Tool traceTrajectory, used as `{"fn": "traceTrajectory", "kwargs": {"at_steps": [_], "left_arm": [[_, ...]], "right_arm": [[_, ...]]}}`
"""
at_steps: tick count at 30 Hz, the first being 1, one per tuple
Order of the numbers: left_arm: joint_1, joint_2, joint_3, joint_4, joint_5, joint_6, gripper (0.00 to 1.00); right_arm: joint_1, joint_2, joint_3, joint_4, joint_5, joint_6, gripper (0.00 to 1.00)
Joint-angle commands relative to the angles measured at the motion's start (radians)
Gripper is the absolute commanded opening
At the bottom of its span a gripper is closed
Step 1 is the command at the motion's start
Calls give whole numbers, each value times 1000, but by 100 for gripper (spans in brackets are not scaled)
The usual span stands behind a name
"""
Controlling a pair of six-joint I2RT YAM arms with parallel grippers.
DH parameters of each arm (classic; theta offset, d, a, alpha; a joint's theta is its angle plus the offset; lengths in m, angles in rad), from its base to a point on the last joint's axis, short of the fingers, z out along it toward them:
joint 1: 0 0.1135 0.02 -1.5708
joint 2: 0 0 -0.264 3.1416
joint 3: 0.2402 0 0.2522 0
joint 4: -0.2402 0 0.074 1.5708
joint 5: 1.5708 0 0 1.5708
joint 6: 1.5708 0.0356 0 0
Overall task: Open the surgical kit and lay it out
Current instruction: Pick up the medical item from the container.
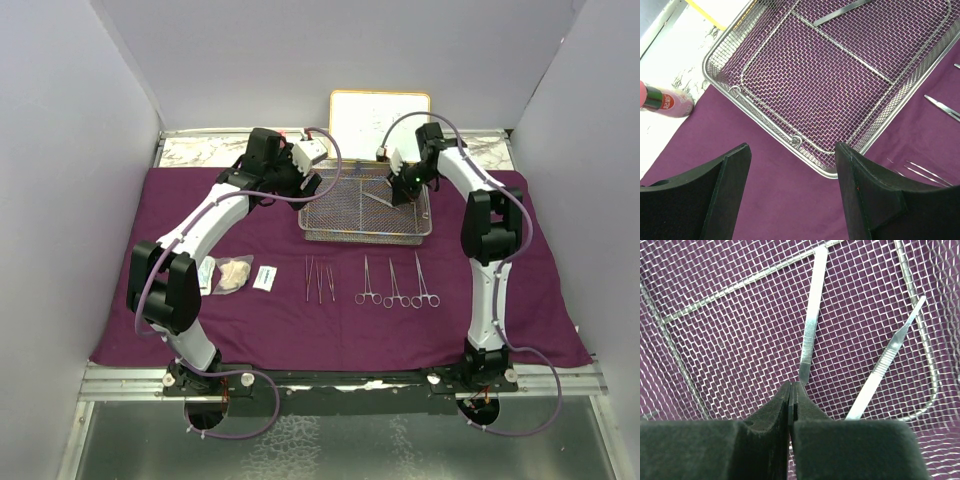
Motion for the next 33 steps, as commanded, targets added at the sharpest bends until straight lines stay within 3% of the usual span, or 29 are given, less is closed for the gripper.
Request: {"fn": "traceTrajectory", "kwargs": {"at_steps": [1, 5, 10, 22, 33], "left_arm": [[3, -14, -11, 23, 46, -16, 71], [3, -15, -12, 23, 47, -15, 71], [4, -17, -18, 23, 45, -12, 71], [4, -12, -18, 24, 47, -7, 71], [3, -8, -20, 19, 45, 0, 71]], "right_arm": [[4, -54, -73, 150, 16, 139, 1], [4, -67, -114, 195, 14, 162, 3], [4, -92, -139, 228, -9, 171, 23], [4, -111, -148, 273, 36, 162, 43], [21, -32, -82, 300, 18, 190, 51]]}}
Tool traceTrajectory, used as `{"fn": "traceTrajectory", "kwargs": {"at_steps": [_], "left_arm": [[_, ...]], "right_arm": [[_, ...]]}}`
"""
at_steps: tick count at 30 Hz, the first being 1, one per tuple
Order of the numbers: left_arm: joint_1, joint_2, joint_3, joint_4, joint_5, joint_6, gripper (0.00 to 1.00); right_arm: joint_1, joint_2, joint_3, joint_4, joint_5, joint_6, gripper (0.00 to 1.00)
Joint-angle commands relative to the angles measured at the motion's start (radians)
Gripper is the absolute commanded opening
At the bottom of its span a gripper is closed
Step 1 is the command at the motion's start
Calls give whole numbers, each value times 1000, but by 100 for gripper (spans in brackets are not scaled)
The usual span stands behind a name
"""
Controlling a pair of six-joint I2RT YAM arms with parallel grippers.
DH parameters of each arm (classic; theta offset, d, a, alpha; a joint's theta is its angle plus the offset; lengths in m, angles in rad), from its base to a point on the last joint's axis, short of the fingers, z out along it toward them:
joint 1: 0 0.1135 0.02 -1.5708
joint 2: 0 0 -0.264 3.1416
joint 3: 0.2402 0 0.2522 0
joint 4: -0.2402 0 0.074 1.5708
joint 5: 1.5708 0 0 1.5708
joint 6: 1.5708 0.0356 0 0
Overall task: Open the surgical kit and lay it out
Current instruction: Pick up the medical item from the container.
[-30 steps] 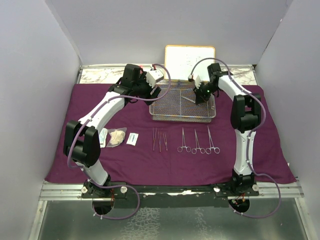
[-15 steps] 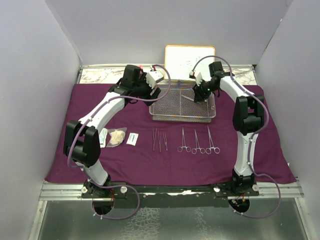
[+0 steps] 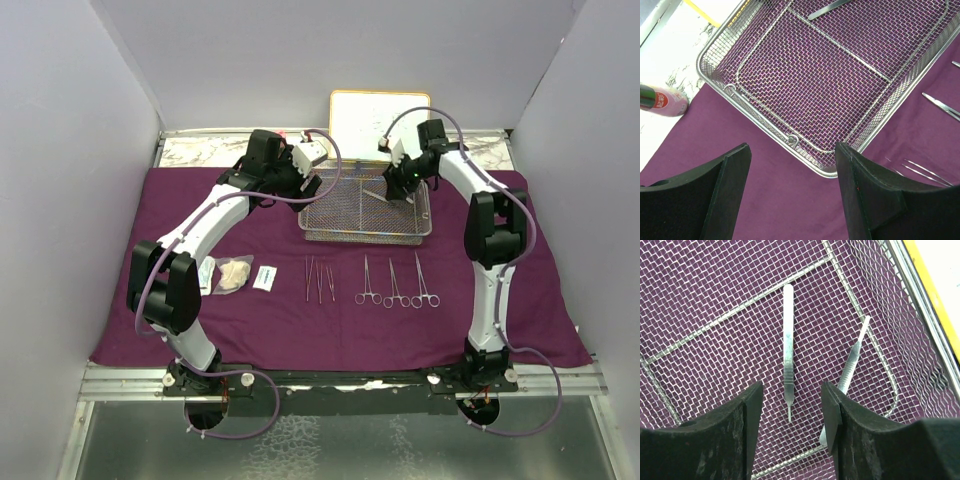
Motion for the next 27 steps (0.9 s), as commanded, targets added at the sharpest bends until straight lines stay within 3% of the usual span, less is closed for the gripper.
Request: {"fn": "traceTrajectory", "kwargs": {"at_steps": [1, 7, 16, 27], "left_arm": [[4, -8, -7, 15, 34, 6, 71], [4, -4, -9, 13, 34, 8, 71], [3, -2, -9, 9, 32, 12, 71], [3, -10, -17, 10, 35, 13, 71]], "right_arm": [[19, 44, 43, 46, 9, 12, 51], [33, 81, 64, 50, 36, -1, 50], [51, 90, -17, 90, 136, -45, 41], [51, 101, -61, 65, 144, -71, 18]]}}
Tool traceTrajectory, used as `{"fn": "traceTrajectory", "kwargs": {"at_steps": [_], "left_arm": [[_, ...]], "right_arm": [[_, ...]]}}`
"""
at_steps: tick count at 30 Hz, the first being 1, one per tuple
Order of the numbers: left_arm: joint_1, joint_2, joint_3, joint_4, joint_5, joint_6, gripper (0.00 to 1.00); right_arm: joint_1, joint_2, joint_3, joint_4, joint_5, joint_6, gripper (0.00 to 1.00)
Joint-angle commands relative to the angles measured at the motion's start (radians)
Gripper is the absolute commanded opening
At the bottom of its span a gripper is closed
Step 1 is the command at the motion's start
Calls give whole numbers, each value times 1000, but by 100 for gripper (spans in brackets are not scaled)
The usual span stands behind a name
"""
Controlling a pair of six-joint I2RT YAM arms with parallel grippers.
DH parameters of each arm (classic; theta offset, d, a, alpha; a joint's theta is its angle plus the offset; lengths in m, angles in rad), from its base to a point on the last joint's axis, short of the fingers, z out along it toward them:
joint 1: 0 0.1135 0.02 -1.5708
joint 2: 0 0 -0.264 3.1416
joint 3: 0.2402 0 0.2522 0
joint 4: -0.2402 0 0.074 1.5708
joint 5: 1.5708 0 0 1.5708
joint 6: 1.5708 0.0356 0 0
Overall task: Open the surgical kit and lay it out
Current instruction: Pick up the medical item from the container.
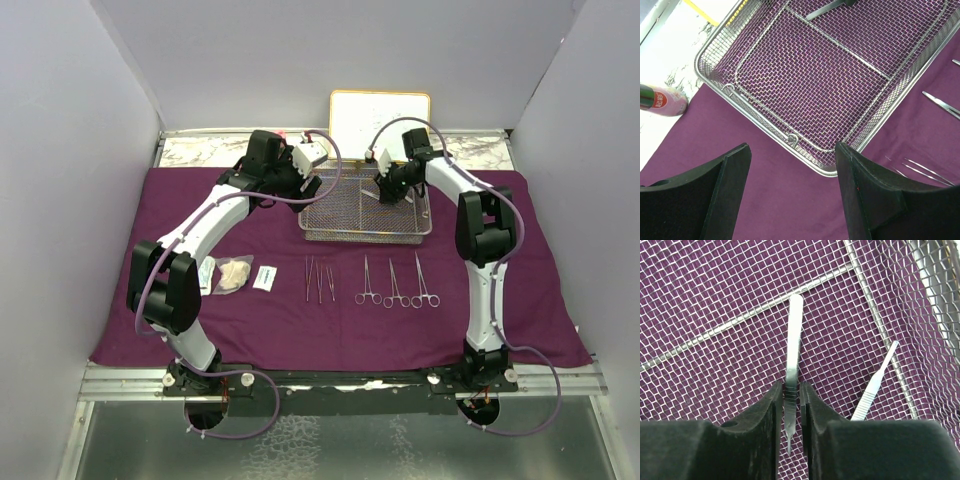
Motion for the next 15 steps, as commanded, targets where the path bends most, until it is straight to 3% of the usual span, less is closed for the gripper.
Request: {"fn": "traceTrajectory", "kwargs": {"at_steps": [1, 15], "left_arm": [[3, -12, -15, 9, 33, 10, 71], [2, -31, -22, 8, 15, 27, 71]], "right_arm": [[0, 40, -32, -28, 58, -27, 16], [1, -16, 71, -105, -34, 23, 1]]}}
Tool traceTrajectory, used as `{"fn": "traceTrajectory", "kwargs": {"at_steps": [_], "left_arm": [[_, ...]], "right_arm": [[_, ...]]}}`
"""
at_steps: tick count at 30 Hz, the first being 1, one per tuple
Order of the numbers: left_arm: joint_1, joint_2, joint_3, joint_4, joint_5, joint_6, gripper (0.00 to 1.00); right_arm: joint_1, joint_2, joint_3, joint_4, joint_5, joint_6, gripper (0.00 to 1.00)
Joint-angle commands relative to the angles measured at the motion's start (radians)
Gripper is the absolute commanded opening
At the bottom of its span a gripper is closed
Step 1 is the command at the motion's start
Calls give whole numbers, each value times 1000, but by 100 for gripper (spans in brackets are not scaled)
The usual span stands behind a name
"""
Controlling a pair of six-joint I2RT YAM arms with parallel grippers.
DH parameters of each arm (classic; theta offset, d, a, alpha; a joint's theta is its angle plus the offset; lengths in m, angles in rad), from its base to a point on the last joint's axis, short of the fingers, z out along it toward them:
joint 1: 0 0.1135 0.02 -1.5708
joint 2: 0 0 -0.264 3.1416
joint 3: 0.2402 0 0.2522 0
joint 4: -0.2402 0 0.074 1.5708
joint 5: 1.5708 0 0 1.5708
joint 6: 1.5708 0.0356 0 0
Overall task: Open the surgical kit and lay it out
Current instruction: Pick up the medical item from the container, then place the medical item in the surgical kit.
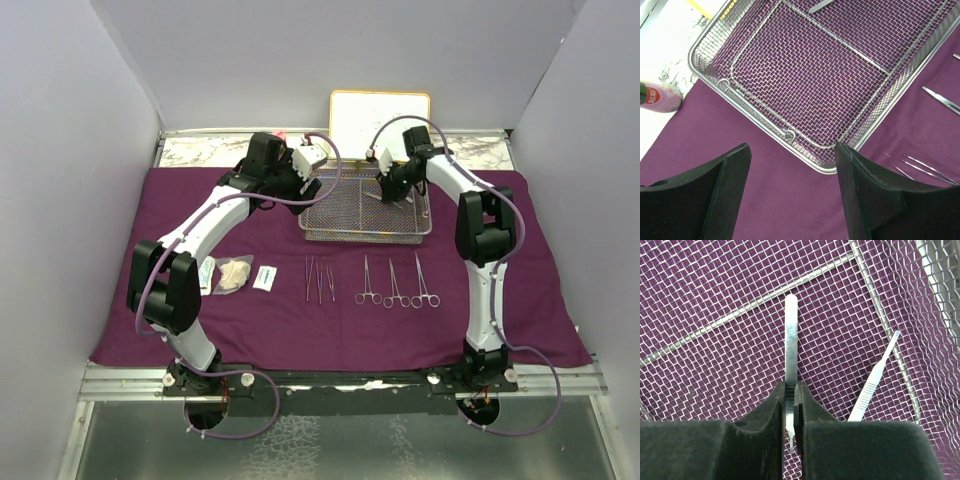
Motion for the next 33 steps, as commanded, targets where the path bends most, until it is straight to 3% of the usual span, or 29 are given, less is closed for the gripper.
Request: {"fn": "traceTrajectory", "kwargs": {"at_steps": [1, 17, 23, 33], "left_arm": [[3, -33, -5, 10, 15, 18, 71], [2, -38, -6, 27, 82, 69, 71], [-4, -45, -4, -23, 185, 253, 70], [-88, -50, 89, -138, 152, 553, 71]], "right_arm": [[-3, -24, 40, -50, -38, 22, 1], [-3, -139, 83, -146, -203, 55, 1], [-3, -194, 104, -267, -361, 78, 1], [7, -323, -25, -395, -581, 120, 1]]}}
